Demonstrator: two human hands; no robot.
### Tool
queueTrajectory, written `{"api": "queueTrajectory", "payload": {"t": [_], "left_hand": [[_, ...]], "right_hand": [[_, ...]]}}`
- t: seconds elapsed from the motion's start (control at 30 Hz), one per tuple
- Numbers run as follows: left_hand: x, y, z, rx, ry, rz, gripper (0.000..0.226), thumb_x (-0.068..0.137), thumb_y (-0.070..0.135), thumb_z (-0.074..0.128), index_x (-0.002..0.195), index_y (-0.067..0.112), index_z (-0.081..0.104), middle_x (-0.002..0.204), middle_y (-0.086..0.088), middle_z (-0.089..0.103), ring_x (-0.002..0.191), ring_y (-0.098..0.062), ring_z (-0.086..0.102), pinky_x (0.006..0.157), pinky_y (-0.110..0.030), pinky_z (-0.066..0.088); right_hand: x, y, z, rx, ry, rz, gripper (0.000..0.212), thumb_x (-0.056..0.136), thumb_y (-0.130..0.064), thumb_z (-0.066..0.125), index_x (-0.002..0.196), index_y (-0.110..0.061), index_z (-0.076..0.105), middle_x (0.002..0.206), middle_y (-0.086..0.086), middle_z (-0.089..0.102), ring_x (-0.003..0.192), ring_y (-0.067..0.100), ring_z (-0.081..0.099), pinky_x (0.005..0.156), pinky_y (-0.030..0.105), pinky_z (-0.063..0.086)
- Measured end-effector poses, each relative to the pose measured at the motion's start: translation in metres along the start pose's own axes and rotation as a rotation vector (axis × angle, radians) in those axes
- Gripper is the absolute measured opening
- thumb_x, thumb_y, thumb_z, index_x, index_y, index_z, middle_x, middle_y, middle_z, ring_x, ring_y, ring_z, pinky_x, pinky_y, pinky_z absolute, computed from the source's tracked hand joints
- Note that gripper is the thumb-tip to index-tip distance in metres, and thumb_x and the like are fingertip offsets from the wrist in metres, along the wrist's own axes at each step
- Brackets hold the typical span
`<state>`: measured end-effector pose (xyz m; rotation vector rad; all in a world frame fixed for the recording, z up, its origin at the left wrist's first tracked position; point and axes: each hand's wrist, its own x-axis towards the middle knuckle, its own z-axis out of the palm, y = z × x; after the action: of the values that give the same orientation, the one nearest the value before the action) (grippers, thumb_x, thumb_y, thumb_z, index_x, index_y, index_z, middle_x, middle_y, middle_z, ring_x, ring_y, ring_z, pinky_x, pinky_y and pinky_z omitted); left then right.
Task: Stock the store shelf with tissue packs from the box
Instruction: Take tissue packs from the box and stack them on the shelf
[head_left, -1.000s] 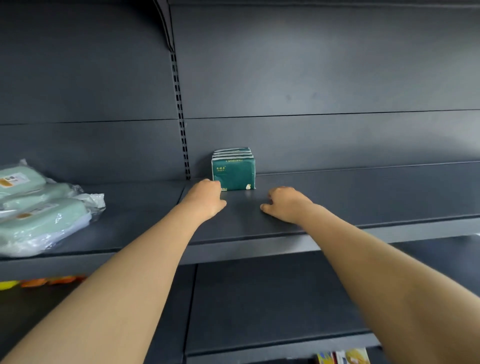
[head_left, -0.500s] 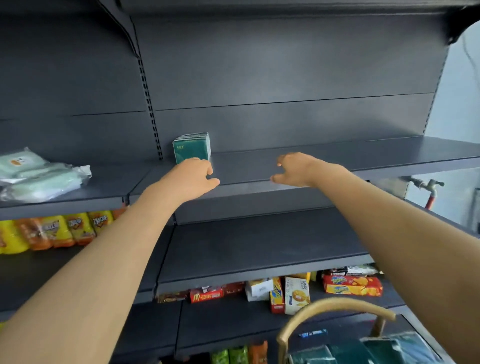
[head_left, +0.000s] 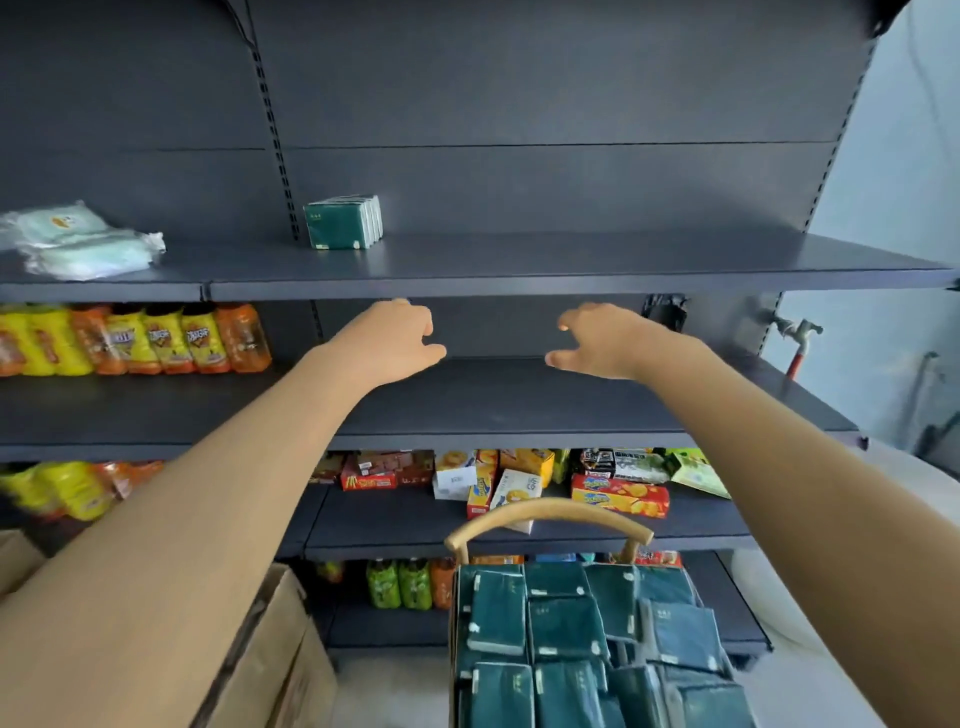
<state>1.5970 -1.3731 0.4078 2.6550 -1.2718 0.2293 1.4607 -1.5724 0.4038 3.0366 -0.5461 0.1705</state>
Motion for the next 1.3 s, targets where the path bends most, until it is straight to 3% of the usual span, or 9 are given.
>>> {"api": "queueTrajectory", "payload": {"t": [0.17, 0.4, 0.7, 0.87, 1.1, 1.3], "left_hand": [[-0.041, 0.037, 0.037, 0.032, -0.074, -0.001, 0.043, 0.094, 0.038, 0.049, 0.128, 0.011, 0.052, 0.127, -0.009, 0.05, 0.114, -0.025, 0.049, 0.094, -0.037, 0.043], [-0.091, 0.086, 0.095, 0.115, -0.058, -0.092, 0.042, 0.095, 0.039, 0.047, 0.122, 0.008, 0.054, 0.122, -0.013, 0.053, 0.113, -0.03, 0.049, 0.089, -0.04, 0.044], [-0.111, 0.141, 0.192, -0.018, -0.238, -0.131, 0.038, 0.093, 0.037, 0.05, 0.113, 0.006, 0.059, 0.114, -0.011, 0.057, 0.103, -0.028, 0.054, 0.087, -0.042, 0.048], [-0.101, 0.162, 0.273, -0.05, -0.342, -0.183, 0.04, 0.094, 0.039, 0.049, 0.119, 0.008, 0.057, 0.122, -0.008, 0.055, 0.11, -0.025, 0.053, 0.086, -0.038, 0.047], [-0.114, 0.174, 0.372, -0.099, -0.529, -0.316, 0.044, 0.094, 0.043, 0.049, 0.121, 0.009, 0.056, 0.119, -0.008, 0.057, 0.108, -0.023, 0.054, 0.088, -0.033, 0.045], [-0.132, 0.172, 0.413, -0.073, -0.459, -0.423, 0.05, 0.09, 0.035, 0.059, 0.129, 0.005, 0.051, 0.128, -0.015, 0.051, 0.118, -0.032, 0.046, 0.097, -0.037, 0.039]], "right_hand": [[-0.052, 0.028, 0.033, 0.055, -0.066, 0.045, 0.057, 0.092, -0.048, 0.048, 0.132, -0.007, 0.047, 0.13, 0.015, 0.051, 0.118, 0.032, 0.048, 0.097, 0.042, 0.043], [-0.119, 0.065, 0.072, 0.133, -0.117, 0.076, 0.053, 0.094, -0.04, 0.049, 0.136, -0.008, 0.044, 0.137, 0.013, 0.049, 0.123, 0.029, 0.047, 0.101, 0.039, 0.041], [-0.162, 0.124, 0.183, 0.148, -0.397, 0.087, 0.046, 0.092, -0.041, 0.052, 0.125, -0.009, 0.053, 0.116, 0.013, 0.062, 0.103, 0.029, 0.059, 0.085, 0.035, 0.048], [-0.153, 0.162, 0.272, 0.2, -0.586, 0.048, 0.058, 0.091, -0.044, 0.054, 0.135, -0.007, 0.044, 0.132, 0.013, 0.052, 0.12, 0.029, 0.05, 0.099, 0.038, 0.042], [-0.163, 0.182, 0.373, 0.246, -0.838, -0.015, 0.06, 0.091, -0.042, 0.056, 0.138, -0.007, 0.041, 0.139, 0.012, 0.046, 0.127, 0.027, 0.044, 0.103, 0.033, 0.037], [-0.181, 0.181, 0.424, 0.341, -0.88, 0.05, 0.067, 0.085, -0.035, 0.067, 0.141, -0.011, 0.039, 0.139, 0.009, 0.042, 0.129, 0.025, 0.038, 0.106, 0.031, 0.032]]}}
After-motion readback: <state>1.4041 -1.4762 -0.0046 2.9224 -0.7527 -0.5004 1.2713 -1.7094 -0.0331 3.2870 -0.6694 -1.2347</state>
